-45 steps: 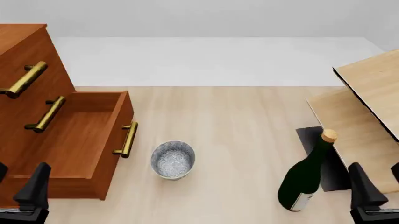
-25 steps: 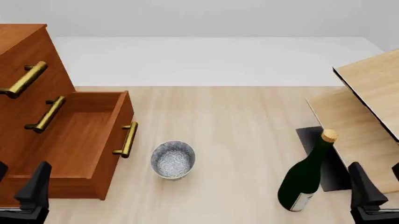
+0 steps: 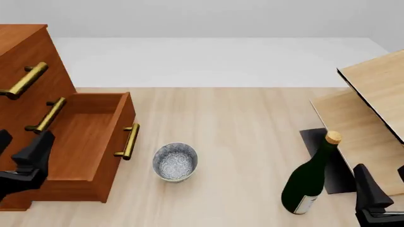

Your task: Close the bottom drawer of the cabinet and open the top drawer.

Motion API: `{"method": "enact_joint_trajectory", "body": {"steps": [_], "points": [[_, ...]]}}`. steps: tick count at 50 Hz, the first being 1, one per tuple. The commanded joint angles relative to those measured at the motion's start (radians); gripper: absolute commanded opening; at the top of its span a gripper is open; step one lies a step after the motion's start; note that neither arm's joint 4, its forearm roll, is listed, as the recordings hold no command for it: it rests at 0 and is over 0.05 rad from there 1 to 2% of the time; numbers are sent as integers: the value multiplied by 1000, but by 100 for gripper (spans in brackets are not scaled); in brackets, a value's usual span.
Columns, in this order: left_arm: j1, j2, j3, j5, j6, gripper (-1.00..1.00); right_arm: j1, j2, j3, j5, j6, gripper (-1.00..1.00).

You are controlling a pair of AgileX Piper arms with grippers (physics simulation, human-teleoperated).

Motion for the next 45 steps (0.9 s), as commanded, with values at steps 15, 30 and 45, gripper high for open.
{"method": "enact_joint_trajectory", "body": {"steps": [15, 30, 45], "points": [[-165, 349, -324, 236, -35, 100, 1, -3, 0, 1, 4, 100], [-260, 474, -390, 330, -257, 100, 4, -1, -1, 3, 8, 100], [-352, 564, -368, 339, -377, 100, 4, -2, -1, 6, 11, 100]]}}
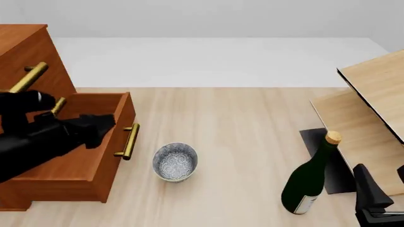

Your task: Close the bottom drawer of the cabinet and open the top drawer.

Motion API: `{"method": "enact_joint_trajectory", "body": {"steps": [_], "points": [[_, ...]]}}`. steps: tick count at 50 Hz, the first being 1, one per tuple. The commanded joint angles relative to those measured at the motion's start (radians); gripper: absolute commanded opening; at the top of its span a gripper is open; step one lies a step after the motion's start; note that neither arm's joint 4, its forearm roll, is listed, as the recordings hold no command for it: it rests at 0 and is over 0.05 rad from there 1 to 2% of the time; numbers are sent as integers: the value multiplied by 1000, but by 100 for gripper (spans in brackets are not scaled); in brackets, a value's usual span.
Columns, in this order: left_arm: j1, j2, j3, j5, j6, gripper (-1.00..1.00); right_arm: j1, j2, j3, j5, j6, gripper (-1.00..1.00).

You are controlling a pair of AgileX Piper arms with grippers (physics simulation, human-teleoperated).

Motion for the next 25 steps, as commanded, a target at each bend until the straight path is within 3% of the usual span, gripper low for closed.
{"method": "enact_joint_trajectory", "body": {"steps": [1, 5, 7, 11, 14, 25], "points": [[-76, 77, 7, 17, -117, 100, 0, 0, 0, 2, 2, 100], [-101, 98, 18, 7, -152, 100, -2, 0, 0, 1, 2, 100], [-106, 126, 3, 15, -112, 100, -2, 0, 0, 1, 3, 100], [-158, 146, 14, -2, -183, 100, -2, -1, 0, 2, 4, 100], [-173, 173, 6, -4, -160, 100, -2, -1, 0, 3, 5, 100], [-202, 243, 27, -35, -187, 100, -2, 3, 1, 3, 7, 100]]}}
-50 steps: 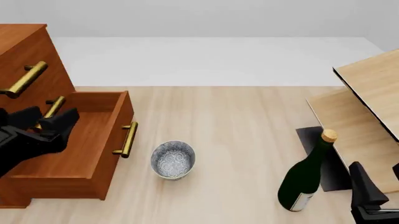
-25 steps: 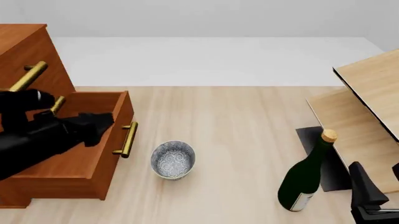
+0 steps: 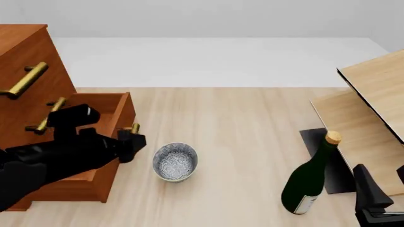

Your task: Close the bottom drawer of the cabinet and open the top drawer.

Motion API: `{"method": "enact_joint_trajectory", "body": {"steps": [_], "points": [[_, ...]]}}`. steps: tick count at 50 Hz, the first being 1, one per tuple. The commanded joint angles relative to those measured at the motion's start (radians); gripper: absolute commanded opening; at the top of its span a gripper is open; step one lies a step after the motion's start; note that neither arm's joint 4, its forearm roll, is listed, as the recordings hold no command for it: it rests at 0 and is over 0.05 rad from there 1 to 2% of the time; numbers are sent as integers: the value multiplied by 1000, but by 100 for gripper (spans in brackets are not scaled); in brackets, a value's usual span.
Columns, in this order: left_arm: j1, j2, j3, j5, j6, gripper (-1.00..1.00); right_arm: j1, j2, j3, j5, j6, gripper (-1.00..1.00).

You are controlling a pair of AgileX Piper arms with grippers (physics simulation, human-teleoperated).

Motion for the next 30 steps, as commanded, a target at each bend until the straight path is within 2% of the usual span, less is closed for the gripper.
{"method": "enact_joint_trajectory", "body": {"steps": [1, 4, 5, 7, 9, 11, 13, 15, 16, 17, 19, 26, 30], "points": [[-46, 79, 12, -19, -28, 100, -1, 5, 1, -1, 4, 100], [-47, 107, 21, -24, -36, 100, -1, 6, 1, -2, 3, 100], [-69, 120, 34, -34, -61, 100, -1, 8, 1, -4, 2, 100], [-51, 139, 27, -30, -21, 100, -3, 11, 1, -6, 3, 100], [-61, 147, 41, -43, -38, 100, -4, 11, 1, -6, 4, 100], [-49, 170, 40, -40, -21, 100, -5, 12, 0, -8, 6, 100], [-59, 172, 48, -51, -31, 100, -4, 13, 0, -7, 6, 100], [-85, 175, 73, -73, -82, 100, -3, 11, 0, -5, 7, 100], [-72, 185, 70, -72, -57, 100, -2, 9, 0, -4, 8, 100], [-33, 207, 59, -63, -1, 100, -2, 8, 0, -3, 9, 100], [-46, 213, 79, -86, -25, 100, -2, 7, 0, -1, 9, 100], [-30, 238, 95, -105, -17, 100, 0, 3, 0, 4, 9, 100], [-41, 247, 112, -126, -38, 100, 1, 1, 0, 6, 8, 100]]}}
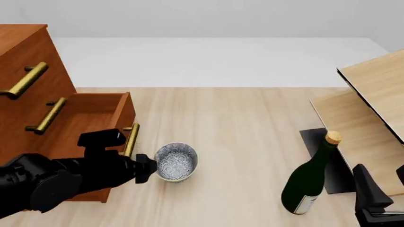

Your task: Close the bottom drawer of the cabinet and open the top drawer.

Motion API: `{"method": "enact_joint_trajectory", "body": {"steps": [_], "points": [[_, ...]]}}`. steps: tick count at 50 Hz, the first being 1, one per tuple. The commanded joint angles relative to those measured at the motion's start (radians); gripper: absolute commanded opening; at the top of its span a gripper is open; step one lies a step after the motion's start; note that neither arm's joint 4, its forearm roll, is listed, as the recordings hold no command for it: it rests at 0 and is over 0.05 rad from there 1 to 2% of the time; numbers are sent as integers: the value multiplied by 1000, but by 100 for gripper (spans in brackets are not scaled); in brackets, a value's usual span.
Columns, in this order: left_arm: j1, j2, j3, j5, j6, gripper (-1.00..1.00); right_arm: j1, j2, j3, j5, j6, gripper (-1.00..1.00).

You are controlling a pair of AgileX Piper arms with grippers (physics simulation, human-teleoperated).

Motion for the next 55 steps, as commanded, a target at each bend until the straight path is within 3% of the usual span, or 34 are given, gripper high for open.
{"method": "enact_joint_trajectory", "body": {"steps": [1, 4, 7, 9, 11, 36, 38, 44, 55], "points": [[1, 46, 35, -42, -11, 100, 2, -4, 0, 5, 1, 100], [16, 54, 37, -43, 2, 100, 1, -4, 0, 5, 2, 100], [97, 88, 15, -16, 92, 100, 2, -4, 0, 5, 2, 100], [109, 89, 18, -16, 92, 100, 2, -3, 0, 5, 2, 100], [144, 102, 9, -5, 137, 100, 3, -4, 0, 5, 1, 100], [251, 141, 66, -38, 200, 100, 7, -1, 0, 2, 0, 100], [283, 150, 65, -32, 234, 100, 7, 0, 0, 2, 0, 100], [302, 129, 77, -28, 240, 100, 9, 0, 0, 2, -1, 100], [394, 108, 90, -12, 319, 100, 13, -4, -1, 6, -1, 100]]}}
